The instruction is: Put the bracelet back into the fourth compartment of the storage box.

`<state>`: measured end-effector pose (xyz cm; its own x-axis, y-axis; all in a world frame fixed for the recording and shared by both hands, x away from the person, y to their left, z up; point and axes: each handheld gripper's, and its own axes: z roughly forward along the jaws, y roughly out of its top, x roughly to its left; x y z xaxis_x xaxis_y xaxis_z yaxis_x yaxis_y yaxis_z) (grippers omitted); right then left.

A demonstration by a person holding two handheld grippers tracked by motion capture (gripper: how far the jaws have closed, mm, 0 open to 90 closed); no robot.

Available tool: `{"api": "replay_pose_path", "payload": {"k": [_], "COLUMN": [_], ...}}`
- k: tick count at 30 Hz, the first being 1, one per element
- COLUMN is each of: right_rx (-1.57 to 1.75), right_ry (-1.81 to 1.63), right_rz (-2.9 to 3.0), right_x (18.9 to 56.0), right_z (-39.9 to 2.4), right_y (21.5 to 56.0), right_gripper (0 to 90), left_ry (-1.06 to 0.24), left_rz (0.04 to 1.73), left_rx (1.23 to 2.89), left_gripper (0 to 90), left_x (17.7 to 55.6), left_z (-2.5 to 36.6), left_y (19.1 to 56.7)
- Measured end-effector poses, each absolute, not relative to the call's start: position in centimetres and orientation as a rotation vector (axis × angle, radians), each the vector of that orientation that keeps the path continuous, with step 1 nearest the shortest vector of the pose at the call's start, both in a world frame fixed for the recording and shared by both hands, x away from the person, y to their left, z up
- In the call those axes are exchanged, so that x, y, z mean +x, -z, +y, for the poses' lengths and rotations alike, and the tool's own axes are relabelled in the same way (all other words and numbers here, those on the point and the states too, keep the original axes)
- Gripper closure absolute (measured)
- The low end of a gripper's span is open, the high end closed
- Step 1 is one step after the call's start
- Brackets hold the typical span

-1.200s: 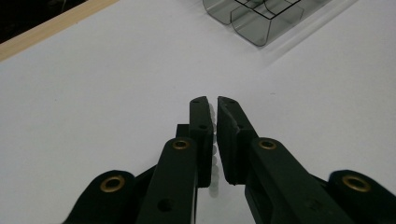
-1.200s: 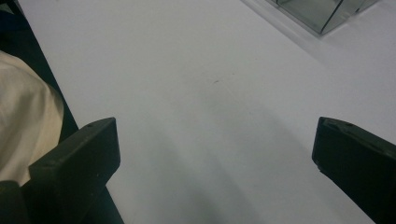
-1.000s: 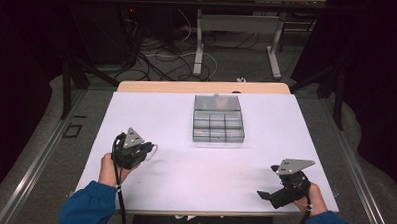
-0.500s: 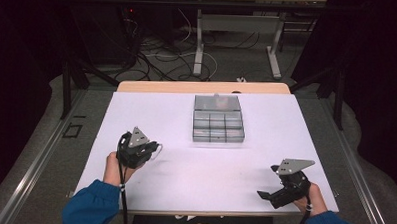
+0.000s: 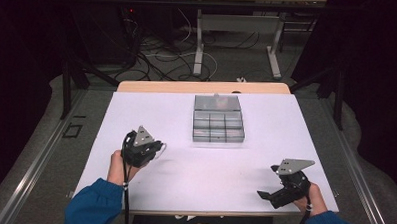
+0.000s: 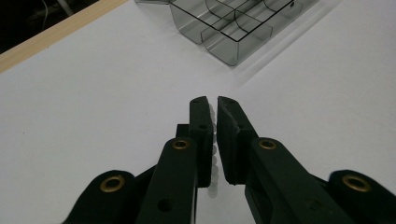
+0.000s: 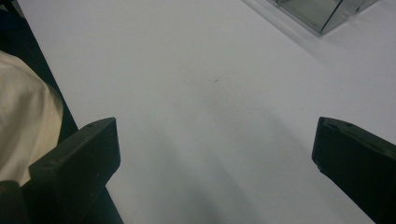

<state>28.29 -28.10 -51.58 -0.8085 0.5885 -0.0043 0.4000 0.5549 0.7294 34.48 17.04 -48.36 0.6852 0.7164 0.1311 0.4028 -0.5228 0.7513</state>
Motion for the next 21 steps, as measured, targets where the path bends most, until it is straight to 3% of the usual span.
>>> {"api": "replay_pose_path", "payload": {"k": [21], "right_rx": [0.823], "right_ry": [-1.097], "right_rz": [2.558], "right_x": [28.3], "right_z": [-28.1], "right_y": [51.6], "right_gripper": [0.7], "left_ry": [-0.533], "left_rz": [0.803], "left_rx": [2.172], "left_gripper": [84.9], "left_x": [36.1], "left_z": [14.5], "left_y": [47.9]}}
